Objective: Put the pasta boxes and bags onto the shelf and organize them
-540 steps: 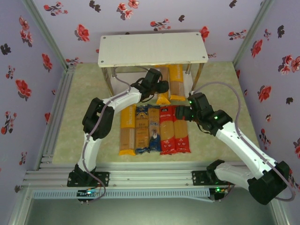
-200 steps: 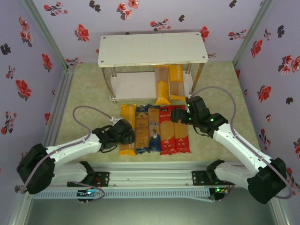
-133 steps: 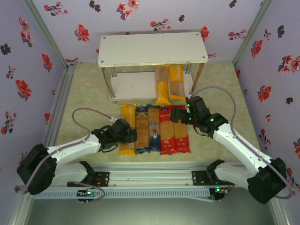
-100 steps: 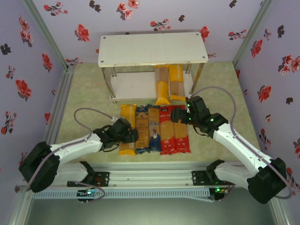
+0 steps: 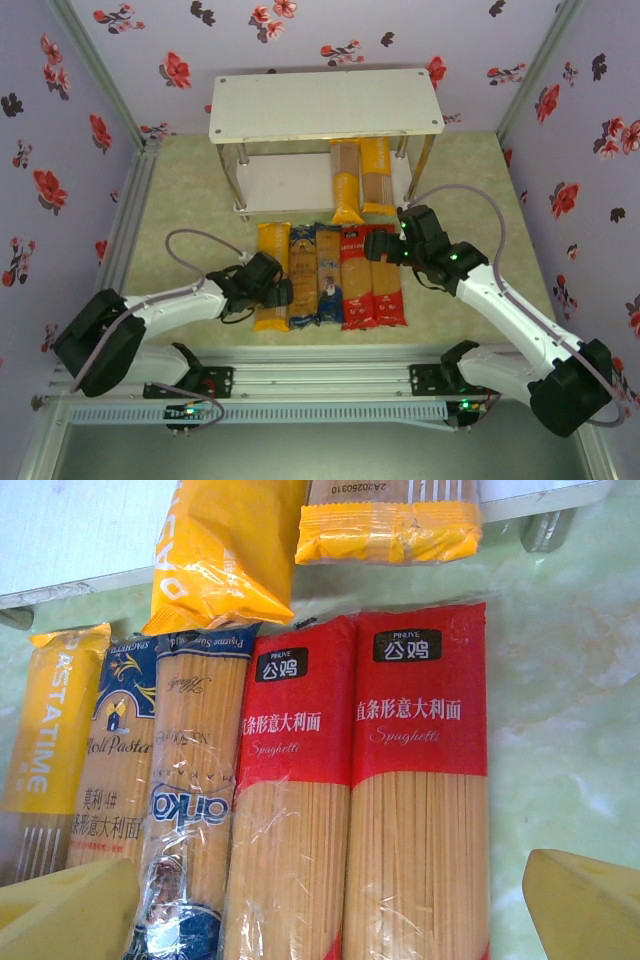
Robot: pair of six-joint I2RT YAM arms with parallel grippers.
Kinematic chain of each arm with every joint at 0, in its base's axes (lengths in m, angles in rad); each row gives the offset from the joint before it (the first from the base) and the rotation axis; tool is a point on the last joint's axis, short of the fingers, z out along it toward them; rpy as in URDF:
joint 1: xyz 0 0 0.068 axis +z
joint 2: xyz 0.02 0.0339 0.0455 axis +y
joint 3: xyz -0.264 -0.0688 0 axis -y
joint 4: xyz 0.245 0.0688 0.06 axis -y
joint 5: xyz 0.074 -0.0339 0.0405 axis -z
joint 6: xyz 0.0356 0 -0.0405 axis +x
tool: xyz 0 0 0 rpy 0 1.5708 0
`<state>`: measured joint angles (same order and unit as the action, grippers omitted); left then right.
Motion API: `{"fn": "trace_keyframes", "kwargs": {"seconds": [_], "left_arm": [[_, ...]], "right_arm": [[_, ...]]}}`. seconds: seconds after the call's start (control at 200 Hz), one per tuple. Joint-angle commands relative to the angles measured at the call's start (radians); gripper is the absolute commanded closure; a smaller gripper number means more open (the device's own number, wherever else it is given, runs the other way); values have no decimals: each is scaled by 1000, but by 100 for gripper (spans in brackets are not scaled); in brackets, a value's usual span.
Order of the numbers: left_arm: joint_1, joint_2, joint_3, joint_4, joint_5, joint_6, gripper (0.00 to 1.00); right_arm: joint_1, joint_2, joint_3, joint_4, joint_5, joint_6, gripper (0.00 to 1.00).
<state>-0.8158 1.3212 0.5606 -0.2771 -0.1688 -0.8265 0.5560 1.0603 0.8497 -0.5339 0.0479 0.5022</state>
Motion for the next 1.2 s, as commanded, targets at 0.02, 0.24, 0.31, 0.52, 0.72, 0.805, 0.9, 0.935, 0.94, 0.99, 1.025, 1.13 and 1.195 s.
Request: {"fn": "trace_keyframes", "kwargs": {"seconds": [0.02,0.24,0.31,0.52,0.72,0.805,0.9,0.935,0.94,0.99,1.025,1.13,1.195], "left_arm": [[13,43,9,16,33,19,16],[32,35,-2,30,80,24,44],[37,27,-8,32,90,24,50],[50,-7,-11,14,110,25,100],[60,-41,-12,-5,121,32,100],[63,-66,-5,-18,129,34,100],[64,-105,22,-62,142,46,100],[64,-122,38,-83,148,53,100],[64,-124,40,-87,149,55,100],[64,-153,66,-125,158,67,100],[64,-172,86,-156,162,76,100],[64,-225,142,-239,173,95,100],[64,-256,167,-276,183,101,100]], "right_arm": [[-5,-12,11,9,11,12,1],[-5,-11,16,13,12,13,1],[-5,-10,15,14,9,16,1],[-6,-13,17,13,8,18,1],[-5,-18,18,14,10,20,1],[-6,-19,20,14,11,21,1],[-5,-18,23,12,13,20,1],[-5,-17,25,13,16,20,1],[-6,-16,25,13,16,19,1],[-6,-16,27,14,17,18,1],[-5,-16,29,14,20,19,1],[-6,-8,35,16,24,17,1],[-6,-4,35,21,23,19,1]]}}
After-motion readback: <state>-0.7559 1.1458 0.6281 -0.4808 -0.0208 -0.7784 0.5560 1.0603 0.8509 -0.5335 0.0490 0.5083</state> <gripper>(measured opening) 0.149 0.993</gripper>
